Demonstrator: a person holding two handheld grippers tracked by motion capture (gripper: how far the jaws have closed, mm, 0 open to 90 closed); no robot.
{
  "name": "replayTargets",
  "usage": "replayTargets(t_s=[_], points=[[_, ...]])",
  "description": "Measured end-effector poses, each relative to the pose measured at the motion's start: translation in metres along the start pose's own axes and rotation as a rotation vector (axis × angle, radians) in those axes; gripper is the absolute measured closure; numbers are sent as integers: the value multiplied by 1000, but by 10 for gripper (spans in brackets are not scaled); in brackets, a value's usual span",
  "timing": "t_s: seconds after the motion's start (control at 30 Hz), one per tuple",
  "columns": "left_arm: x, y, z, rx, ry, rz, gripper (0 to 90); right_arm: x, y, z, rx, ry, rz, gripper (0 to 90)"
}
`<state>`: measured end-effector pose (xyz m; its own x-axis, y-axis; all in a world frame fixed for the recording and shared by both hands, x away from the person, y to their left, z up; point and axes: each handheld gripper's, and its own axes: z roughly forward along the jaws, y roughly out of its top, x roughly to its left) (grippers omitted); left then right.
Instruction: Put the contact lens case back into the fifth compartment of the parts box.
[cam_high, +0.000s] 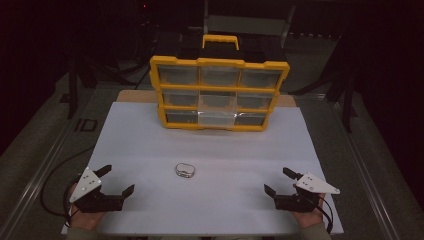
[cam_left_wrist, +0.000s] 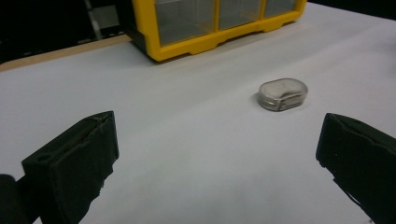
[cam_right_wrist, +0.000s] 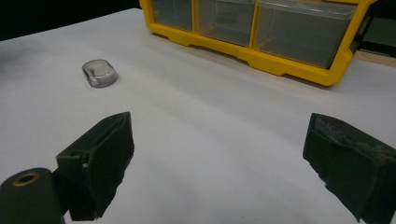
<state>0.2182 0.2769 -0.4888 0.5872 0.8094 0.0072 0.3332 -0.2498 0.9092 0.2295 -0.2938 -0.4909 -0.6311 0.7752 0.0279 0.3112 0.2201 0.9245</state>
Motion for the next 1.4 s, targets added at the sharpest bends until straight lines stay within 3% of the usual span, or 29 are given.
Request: replayTargets(t_s=[0.57, 0.93, 1.4], points=[[-1, 4, 5, 29, -6, 3, 0, -1, 1, 1, 13, -1, -11, 84], [-4, 17, 10, 37, -28, 47, 0, -1, 3, 4, 22, 34, -15, 84], [-12, 32, 18, 39, -55, 86, 0, -1, 1, 7, 26, 45, -15, 84]])
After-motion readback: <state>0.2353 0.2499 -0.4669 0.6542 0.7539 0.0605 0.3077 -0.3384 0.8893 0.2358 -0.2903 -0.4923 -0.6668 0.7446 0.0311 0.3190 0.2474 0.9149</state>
